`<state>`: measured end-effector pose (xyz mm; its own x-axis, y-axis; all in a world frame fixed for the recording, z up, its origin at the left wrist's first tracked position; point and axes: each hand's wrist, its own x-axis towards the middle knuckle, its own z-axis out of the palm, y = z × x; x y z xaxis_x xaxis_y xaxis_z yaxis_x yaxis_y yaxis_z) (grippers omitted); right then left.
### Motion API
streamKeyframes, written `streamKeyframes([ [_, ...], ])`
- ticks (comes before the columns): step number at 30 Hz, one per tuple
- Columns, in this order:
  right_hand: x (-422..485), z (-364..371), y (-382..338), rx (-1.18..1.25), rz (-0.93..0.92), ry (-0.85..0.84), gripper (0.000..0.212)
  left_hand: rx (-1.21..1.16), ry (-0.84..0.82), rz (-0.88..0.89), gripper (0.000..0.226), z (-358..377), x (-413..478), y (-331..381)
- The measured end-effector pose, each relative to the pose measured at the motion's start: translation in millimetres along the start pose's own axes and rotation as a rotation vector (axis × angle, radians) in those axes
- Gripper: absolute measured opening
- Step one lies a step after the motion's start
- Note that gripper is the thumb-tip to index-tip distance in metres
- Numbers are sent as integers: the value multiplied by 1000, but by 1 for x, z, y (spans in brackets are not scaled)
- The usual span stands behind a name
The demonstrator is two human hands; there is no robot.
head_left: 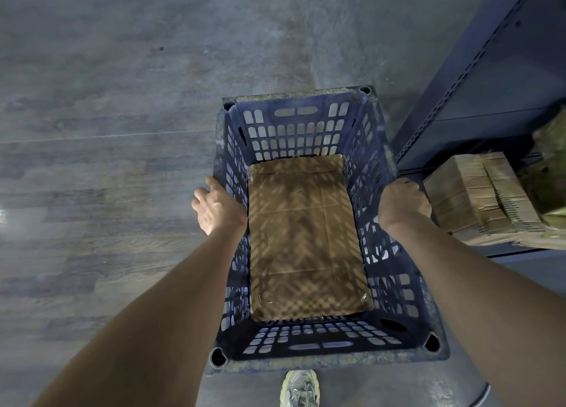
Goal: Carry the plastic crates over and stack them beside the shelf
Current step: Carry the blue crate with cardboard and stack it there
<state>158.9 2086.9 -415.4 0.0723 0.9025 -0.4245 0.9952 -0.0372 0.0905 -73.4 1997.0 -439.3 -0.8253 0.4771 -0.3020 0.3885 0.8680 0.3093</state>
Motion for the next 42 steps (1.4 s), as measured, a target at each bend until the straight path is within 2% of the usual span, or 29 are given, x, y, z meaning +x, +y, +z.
streamKeyframes([
  [11, 4, 3, 0, -16, -9, -12, 59, 179, -1, 81, 79, 4, -1, 1],
  [16, -9, 7, 7, -4, -31, -4, 78, 312, -12, 135, 87, -4, -14, -7],
  [18, -21, 10, 13, -51, -57, 38, 80, 341, 19, 165, 81, -6, -27, -14],
  [21, -43, 10, 21, -147, -149, 98, 76, 373, 53, 208, 66, -9, -55, -22],
  [26, -93, 1, 28, -154, -257, -1, 55, 340, 41, 252, 40, -16, -115, -27],
  [31, -146, -11, 56, -131, -325, -24, 43, 283, -37, 277, 39, -36, -189, -21],
  [36, -195, -26, 91, -9, -386, -37, 29, 192, -58, 320, 34, -65, -258, -14],
  [39, -223, -36, 112, 37, -394, -35, 19, 164, -66, 332, 42, -82, -292, -14],
  [42, -250, -45, 133, 78, -392, -6, 29, 154, -62, 359, 44, -103, -325, -17],
])
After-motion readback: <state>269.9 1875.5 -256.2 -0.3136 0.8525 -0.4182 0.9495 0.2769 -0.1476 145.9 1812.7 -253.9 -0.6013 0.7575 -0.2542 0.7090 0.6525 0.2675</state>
